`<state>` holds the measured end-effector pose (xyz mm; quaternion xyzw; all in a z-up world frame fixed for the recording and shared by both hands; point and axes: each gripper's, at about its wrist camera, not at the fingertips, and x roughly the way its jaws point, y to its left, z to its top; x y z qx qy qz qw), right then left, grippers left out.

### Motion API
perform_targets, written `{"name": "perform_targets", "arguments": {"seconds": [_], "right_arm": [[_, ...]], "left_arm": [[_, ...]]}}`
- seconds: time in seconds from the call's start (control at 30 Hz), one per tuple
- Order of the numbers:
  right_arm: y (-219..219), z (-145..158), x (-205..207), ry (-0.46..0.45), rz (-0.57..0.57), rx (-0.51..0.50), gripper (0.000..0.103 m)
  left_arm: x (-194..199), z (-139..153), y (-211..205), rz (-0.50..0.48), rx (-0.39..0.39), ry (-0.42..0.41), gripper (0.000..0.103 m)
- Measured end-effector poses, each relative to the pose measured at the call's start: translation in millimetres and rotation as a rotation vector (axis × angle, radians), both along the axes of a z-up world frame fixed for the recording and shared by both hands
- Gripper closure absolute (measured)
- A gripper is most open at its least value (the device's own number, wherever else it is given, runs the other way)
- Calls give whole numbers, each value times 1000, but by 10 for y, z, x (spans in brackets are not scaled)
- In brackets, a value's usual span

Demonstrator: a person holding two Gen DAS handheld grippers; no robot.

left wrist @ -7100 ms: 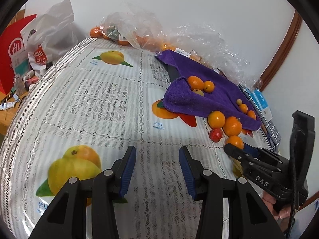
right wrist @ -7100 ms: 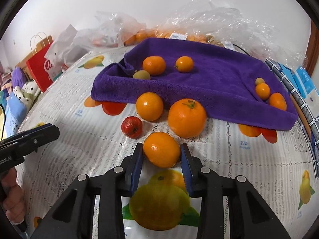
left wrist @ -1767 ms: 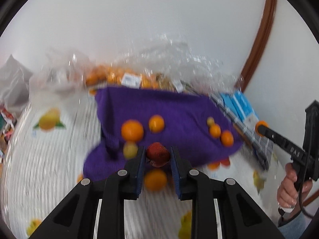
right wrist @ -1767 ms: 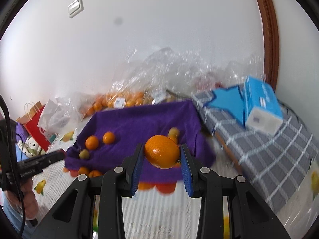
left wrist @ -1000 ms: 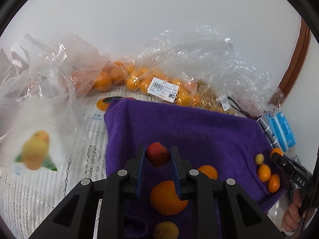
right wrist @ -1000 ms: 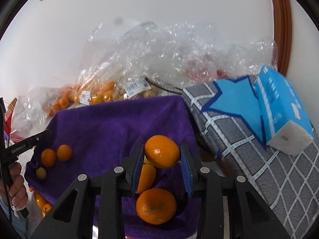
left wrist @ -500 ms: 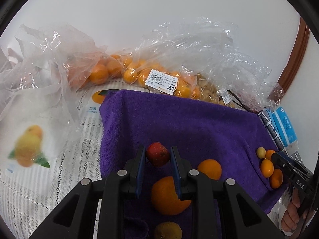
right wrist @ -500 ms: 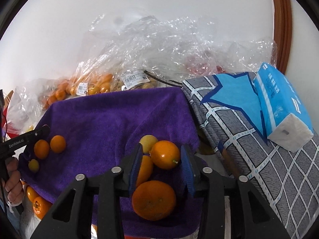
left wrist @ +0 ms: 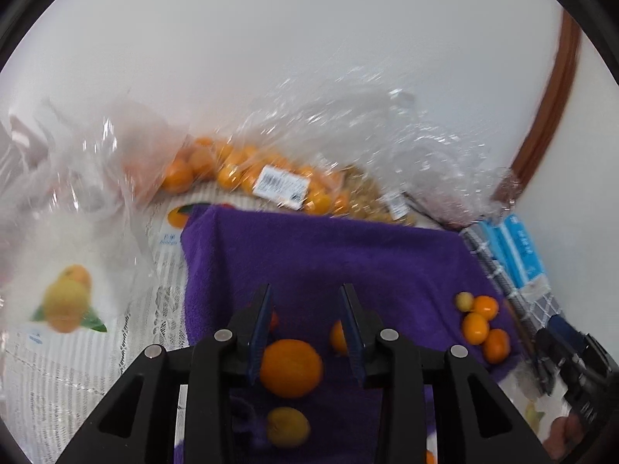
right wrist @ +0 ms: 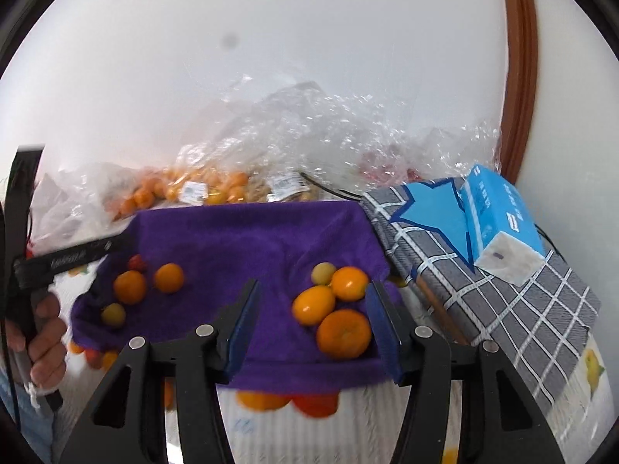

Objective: Organize fruits
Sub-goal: 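Open both tools to drop the orange and red fruit on the towel, then grasp a large orange with the right tool while the left tool grasps another orange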

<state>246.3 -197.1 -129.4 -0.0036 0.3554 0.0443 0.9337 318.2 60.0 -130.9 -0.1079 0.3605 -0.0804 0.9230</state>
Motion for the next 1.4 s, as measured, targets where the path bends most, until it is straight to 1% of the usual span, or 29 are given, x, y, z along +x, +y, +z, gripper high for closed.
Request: {"name": "perform_targets", "arguments": {"seconds": [0.07,0.13,0.17,0.23,0.3,0.4,0.43,0.47,0.53,0.63,0.7,0.8,0.83,0.87,0.9,1.0,1.1,1.23,1.4], "right_arm": [[103,67,-117,-7,6,-47,48],[153,103,-206,-18,4,-51,48],[175,118,-263,-26,5,-35,48],[205,113,-324,-8,20,9,48],[250,43,-354,38,46,80,48],[397,-159,-400,113,102,159,48],[454,-215,-409,130,116,166,48],[526,-281,-425,146,134,176,48],[663,-384,-449,164,167,193,48],[840,-491,-454,188,205,195,48],[943,-566,-451,197,215,177,48],[1045,-671,-385,219,210,134,48],[1065,-693,-371,225,206,118,50],[1077,-713,-355,227,203,108,55],[1076,-727,-342,232,214,119,60],[1030,-702,-371,228,214,113,61],[907,-624,-447,203,211,124,61],[629,-490,-536,170,188,136,61],[216,-302,-668,126,141,133,61]], "left_arm": [[-131,111,-16,1,12,-11,70],[-280,174,4,-5,15,-24,70],[-354,186,22,-9,20,-23,70],[-507,180,90,-1,40,-14,70],[-650,123,189,21,59,10,70],[-871,13,376,12,38,41,70],[-951,-27,442,18,35,48,69],[-1008,-60,486,20,36,53,68],[-1119,-142,566,14,49,74,57],[-1250,-234,662,19,69,79,57],[-1303,-270,724,30,69,82,57],[-1342,-307,791,30,33,91,57],[-1354,-318,787,23,23,92,57],[-1351,-324,766,16,21,93,57],[-1348,-328,736,7,24,92,57],[-1305,-348,551,-20,50,97,57],[-1251,-366,327,-69,36,110,57],[-1139,-419,-42,-124,15,137,57],[-997,-522,-330,-128,2,172,57]]}}
